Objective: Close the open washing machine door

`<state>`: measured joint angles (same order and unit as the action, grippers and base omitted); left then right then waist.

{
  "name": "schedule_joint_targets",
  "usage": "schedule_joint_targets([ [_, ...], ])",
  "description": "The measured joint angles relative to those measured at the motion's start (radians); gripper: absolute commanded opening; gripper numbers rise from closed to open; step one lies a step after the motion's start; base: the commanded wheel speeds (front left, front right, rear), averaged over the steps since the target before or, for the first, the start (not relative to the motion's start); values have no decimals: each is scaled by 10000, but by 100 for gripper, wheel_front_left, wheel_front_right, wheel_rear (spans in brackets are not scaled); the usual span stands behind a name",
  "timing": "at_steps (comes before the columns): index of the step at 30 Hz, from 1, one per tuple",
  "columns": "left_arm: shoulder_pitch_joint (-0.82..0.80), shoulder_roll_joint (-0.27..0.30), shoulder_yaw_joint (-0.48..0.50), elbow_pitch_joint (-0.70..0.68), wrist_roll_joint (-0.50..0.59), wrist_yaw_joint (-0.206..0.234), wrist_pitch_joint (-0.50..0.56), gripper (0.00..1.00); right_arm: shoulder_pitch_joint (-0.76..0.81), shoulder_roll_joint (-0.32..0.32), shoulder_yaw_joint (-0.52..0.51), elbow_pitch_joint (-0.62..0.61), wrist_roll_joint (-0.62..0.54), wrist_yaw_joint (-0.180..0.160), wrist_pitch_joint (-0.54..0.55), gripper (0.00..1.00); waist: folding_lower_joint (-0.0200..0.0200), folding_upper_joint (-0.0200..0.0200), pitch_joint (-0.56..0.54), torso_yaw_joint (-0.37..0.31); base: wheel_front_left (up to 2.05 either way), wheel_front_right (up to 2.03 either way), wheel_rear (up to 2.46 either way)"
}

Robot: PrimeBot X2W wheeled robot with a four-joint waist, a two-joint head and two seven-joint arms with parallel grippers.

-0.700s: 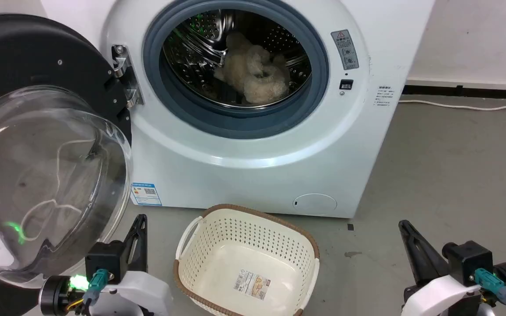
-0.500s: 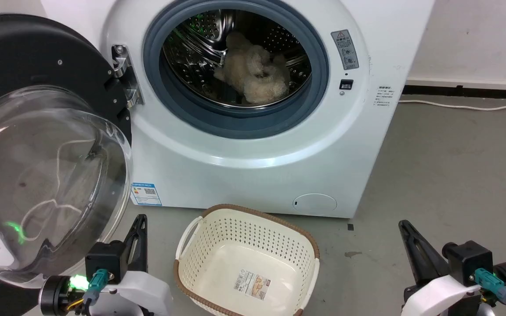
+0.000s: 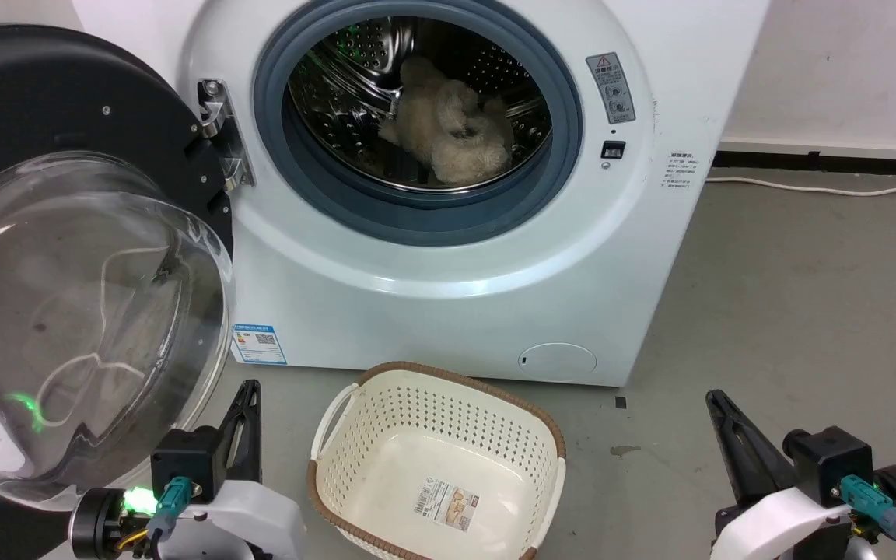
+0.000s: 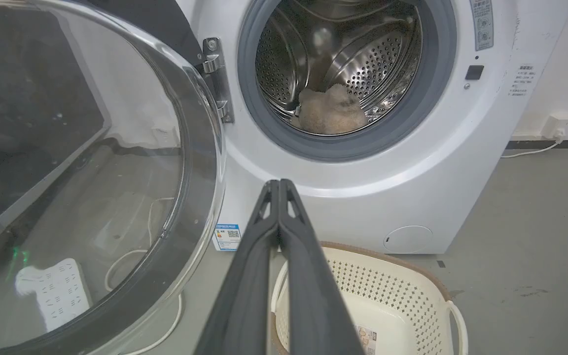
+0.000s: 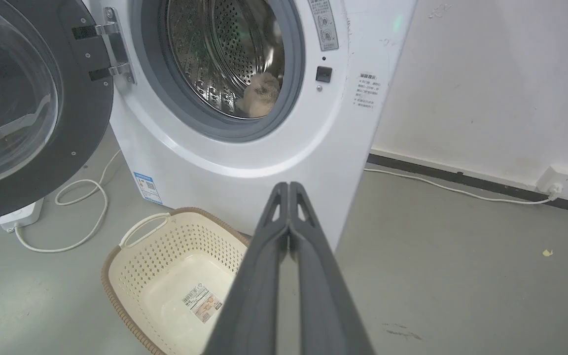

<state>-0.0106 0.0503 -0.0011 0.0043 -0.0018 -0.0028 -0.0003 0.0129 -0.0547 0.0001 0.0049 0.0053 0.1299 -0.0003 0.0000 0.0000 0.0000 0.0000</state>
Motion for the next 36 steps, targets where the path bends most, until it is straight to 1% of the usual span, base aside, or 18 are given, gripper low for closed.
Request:
schedule_joint_targets([
  [20, -2, 0, -4, 4, 0, 0, 0, 0, 1, -2, 2, 4, 2, 0, 0, 0, 0, 0, 0, 0, 0, 0, 0],
  [21, -2, 0, -8, 8, -2, -2, 0, 100, 2, -2, 4, 6, 2, 0, 0, 100, 0, 0, 0, 0, 0, 0, 0],
  [36, -3, -2, -320, 58, -12, 10, -276, 100, 24, -61, -27, 38, 157, 0, -242, 100, 0, 0, -13, 116, 0, 0, 0],
])
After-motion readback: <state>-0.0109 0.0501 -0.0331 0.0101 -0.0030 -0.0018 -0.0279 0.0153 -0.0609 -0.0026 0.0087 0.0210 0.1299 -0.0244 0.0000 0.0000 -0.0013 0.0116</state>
